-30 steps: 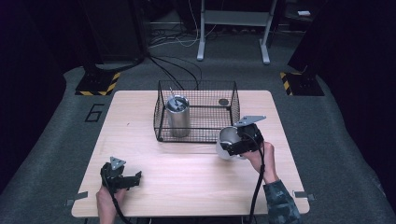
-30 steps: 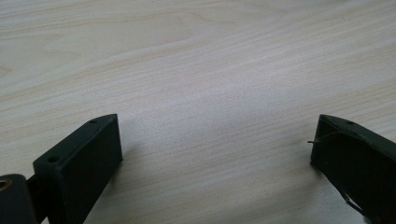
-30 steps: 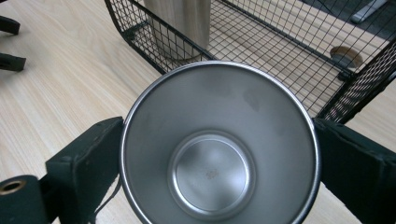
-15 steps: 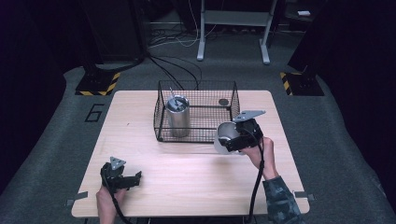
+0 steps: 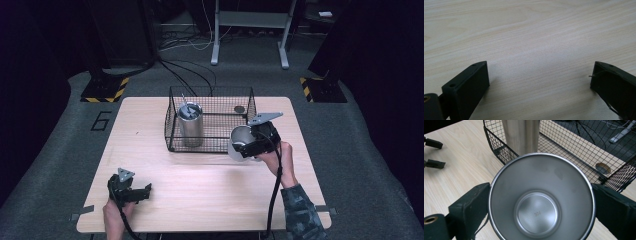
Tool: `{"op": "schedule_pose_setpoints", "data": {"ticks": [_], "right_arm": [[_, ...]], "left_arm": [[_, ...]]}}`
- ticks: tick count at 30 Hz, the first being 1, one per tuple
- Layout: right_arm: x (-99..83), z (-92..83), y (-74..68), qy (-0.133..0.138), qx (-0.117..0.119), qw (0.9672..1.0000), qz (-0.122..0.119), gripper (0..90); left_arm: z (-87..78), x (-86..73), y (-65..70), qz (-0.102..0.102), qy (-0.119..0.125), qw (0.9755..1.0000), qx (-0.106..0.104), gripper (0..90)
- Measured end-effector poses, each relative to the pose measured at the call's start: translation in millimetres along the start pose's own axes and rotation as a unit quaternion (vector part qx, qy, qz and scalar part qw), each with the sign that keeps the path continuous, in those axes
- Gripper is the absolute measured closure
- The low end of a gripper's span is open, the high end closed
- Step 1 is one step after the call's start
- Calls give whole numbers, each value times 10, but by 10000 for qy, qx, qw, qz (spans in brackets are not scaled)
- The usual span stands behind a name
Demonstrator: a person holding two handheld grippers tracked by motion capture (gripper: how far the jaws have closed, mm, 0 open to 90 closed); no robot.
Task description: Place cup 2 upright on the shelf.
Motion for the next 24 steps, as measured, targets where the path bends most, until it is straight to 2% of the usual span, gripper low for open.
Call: {"op": "schedule_pose_setpoints", "data": {"ticks": [4,5,9,13,24], "right_arm": [[52,6,16,55,-5,10000,-46,55],[56,-3,7,-10,26,10000,10,56],[108,3,35,-19,33,9999,-144,56],[163,10,45,-23,31,10000,-86,56],[315,60,104,11,33,9998,-188,56]], "left_arm": [[0,0,1,1,5,10000,2,19],[0,-2,3,-11,-3,10000,-4,19],[0,0,-1,2,-2,10000,-1,18],[0,-1,2,-10,-5,10000,-6,19],[0,0,0,-1,-3,10000,-3,19]]}}
Point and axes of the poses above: each handheld gripper's, and its own axes: z roughly forward along the jaws, x roughly out of its top, y roughly to its right, the point moved 8 cm from there along z, roughly forward along the jaws, and after that the axes turned 12 degrees about -z, right-handed, at the moved point
